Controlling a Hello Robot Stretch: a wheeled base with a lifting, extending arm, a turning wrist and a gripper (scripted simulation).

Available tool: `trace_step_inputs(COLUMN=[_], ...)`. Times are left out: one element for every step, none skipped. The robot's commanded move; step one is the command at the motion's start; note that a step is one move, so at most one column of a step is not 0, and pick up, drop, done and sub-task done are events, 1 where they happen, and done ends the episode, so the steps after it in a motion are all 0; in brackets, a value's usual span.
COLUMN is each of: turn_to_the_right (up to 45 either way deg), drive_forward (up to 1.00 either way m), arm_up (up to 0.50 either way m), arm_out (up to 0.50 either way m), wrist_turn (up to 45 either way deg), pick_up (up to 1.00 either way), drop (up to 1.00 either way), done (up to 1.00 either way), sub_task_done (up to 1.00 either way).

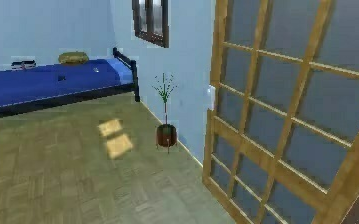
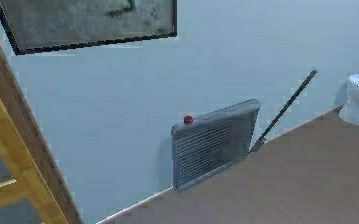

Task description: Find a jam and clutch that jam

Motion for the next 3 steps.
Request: trace_step_inputs(turn_to_the_right=[-42.0, 0.0, -9.0], drive_forward=[0.00, 1.00, 0.00], arm_up=[0.00, 0.00, 0.00], arm_out=[0.00, 0.00, 0.00], wrist_turn=[0.0, 0.0, 0.0], pick_up=[0.00, 0.00, 0.00], drop=[0.00, 0.00, 0.00], done=[0.00, 0.00, 0.00], sub_task_done=[0.00, 0.00, 0.00])
